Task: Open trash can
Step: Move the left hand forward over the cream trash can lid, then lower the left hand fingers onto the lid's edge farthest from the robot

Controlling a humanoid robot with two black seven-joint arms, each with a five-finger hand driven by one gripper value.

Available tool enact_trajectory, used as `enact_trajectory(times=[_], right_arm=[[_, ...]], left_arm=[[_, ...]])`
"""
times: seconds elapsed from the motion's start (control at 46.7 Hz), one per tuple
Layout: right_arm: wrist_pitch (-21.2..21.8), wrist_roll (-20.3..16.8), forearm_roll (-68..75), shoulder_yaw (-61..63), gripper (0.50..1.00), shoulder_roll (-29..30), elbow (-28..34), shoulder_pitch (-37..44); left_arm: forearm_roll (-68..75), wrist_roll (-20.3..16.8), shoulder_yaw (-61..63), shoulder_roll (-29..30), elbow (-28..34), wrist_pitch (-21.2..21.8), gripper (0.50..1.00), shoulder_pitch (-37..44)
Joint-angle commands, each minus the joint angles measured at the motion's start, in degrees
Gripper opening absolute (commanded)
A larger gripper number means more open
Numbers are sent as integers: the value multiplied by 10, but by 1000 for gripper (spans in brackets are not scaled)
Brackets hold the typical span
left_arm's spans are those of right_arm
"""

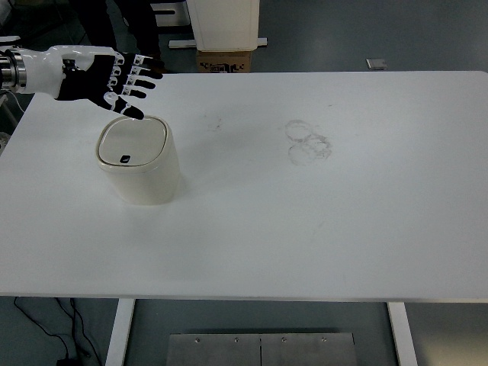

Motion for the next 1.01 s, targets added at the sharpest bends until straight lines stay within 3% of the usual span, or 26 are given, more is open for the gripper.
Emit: enact_trajectory(times=[0.0, 0.514, 0.984], right_arm=[[0, 0, 0, 0, 991, 0, 0, 0], [0, 0, 0, 0, 991, 0, 0, 0], [0, 0, 0, 0, 991, 0, 0, 1]], left_arm=[[33, 0, 0, 2, 0, -3, 1000, -9], [183, 0, 18, 5, -60, -3, 1000, -64], [216, 1, 41, 12, -81, -3, 1000, -89]])
